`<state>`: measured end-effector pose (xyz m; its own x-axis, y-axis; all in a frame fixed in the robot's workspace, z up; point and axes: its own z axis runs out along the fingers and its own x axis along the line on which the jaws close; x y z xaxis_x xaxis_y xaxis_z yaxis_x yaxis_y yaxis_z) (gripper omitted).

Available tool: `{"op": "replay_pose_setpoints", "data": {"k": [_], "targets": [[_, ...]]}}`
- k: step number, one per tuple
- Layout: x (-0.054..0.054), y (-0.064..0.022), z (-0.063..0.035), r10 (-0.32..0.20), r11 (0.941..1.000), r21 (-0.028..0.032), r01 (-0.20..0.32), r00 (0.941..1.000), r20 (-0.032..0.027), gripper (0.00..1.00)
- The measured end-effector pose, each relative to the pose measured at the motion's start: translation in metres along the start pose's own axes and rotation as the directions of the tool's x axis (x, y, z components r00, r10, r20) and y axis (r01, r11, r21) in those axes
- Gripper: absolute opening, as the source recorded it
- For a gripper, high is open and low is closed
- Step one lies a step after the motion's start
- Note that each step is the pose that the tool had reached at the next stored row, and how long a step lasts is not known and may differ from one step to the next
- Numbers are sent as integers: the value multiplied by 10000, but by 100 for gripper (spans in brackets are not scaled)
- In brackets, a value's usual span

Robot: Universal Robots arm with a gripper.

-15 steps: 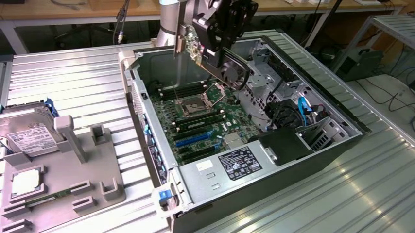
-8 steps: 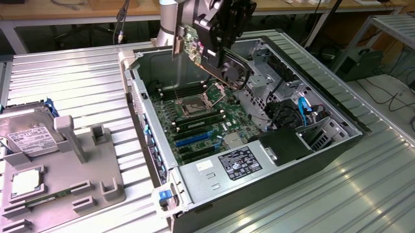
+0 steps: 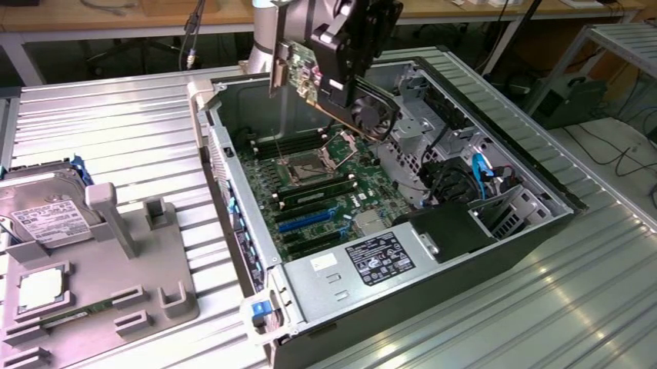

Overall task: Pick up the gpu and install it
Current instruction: 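Insert the gpu into the slot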

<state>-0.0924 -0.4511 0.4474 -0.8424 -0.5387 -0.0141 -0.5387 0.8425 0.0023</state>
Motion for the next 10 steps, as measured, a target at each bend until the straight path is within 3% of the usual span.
{"op": "replay_pose_setpoints", "data": {"k": [10], "targets": [[1,-1,2,-1102,9939,-15,1102,9939,-3,28]]}}
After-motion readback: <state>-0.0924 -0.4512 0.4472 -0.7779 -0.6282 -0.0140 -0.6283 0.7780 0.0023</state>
